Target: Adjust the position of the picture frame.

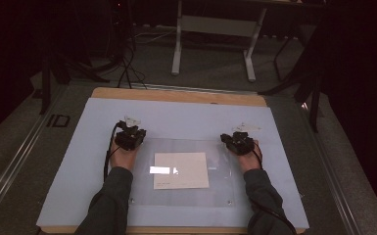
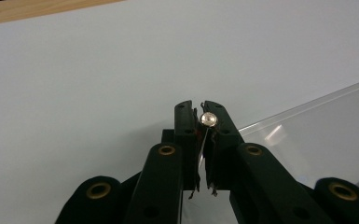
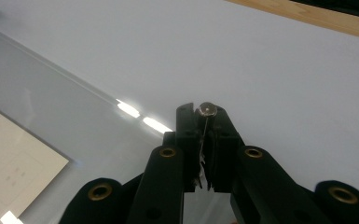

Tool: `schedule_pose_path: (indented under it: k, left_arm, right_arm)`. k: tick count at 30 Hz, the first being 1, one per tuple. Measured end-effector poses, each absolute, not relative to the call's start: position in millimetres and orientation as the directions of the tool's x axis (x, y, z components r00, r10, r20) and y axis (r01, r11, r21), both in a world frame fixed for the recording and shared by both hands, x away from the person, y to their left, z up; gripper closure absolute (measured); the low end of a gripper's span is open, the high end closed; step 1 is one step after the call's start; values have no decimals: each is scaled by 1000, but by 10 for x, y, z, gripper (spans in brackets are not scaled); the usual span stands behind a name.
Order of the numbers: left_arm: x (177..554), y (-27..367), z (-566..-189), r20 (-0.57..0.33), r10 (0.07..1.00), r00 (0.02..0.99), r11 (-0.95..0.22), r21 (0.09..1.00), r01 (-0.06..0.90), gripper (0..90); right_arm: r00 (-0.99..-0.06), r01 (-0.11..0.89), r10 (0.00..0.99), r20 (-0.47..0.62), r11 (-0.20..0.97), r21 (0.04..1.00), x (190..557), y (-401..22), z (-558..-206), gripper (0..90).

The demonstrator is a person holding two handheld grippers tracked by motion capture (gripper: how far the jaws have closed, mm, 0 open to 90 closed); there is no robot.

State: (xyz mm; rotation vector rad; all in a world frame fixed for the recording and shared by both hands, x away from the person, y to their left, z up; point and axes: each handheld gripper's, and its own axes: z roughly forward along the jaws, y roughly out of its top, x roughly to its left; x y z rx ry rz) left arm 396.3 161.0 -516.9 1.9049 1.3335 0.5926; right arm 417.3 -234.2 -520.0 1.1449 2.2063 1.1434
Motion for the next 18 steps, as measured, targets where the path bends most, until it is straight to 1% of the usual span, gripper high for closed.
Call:
schedule_pose_path:
  k: [18]
  left_arm:
    - [4000,1683,-5178,-37,938,344,-194,765,614,853]
  right_arm:
    - [-595,480,803,28,328,813,4201,-2269,-5234,852]
